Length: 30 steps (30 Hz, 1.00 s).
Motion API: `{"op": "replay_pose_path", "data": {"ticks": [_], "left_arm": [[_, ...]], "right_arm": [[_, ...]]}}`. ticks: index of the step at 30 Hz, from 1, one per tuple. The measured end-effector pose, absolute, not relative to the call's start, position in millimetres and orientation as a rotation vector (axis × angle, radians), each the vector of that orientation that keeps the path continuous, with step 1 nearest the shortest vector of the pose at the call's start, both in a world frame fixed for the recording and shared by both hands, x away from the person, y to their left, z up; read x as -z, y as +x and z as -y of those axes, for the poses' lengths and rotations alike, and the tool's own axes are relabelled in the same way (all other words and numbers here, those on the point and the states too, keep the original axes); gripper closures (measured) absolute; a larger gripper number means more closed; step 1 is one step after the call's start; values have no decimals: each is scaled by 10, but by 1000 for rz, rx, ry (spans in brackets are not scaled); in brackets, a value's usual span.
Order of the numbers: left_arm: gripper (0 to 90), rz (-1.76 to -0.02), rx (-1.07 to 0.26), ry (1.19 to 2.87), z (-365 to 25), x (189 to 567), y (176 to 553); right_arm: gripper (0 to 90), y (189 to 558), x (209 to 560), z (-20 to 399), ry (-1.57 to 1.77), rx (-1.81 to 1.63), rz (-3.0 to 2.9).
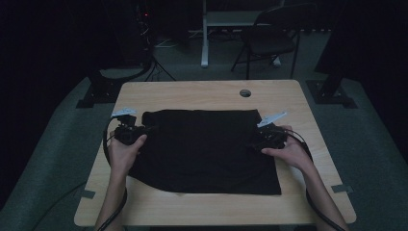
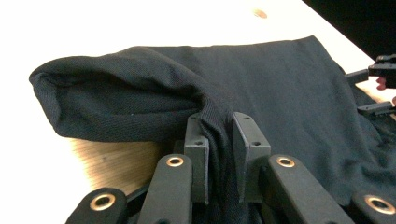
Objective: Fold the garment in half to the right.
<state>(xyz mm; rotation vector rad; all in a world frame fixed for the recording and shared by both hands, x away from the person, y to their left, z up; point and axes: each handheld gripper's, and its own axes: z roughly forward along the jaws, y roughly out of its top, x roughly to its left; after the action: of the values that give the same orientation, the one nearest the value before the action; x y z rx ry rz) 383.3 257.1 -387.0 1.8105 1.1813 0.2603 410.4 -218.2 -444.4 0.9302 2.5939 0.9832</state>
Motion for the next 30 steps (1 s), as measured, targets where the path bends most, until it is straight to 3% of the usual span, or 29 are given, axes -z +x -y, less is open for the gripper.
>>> {"op": "replay_pose_path", "data": {"ticks": [15, 30], "left_arm": [[787, -1158, -281, 1773, -2744, 3766, 3672], [792, -1033, -284, 1819, -2380, 3463, 3626]], "right_arm": [[217, 4139, 4454, 1867, 869, -1015, -2619], [214, 4146, 4471, 1820, 852, -1044, -2611]]}}
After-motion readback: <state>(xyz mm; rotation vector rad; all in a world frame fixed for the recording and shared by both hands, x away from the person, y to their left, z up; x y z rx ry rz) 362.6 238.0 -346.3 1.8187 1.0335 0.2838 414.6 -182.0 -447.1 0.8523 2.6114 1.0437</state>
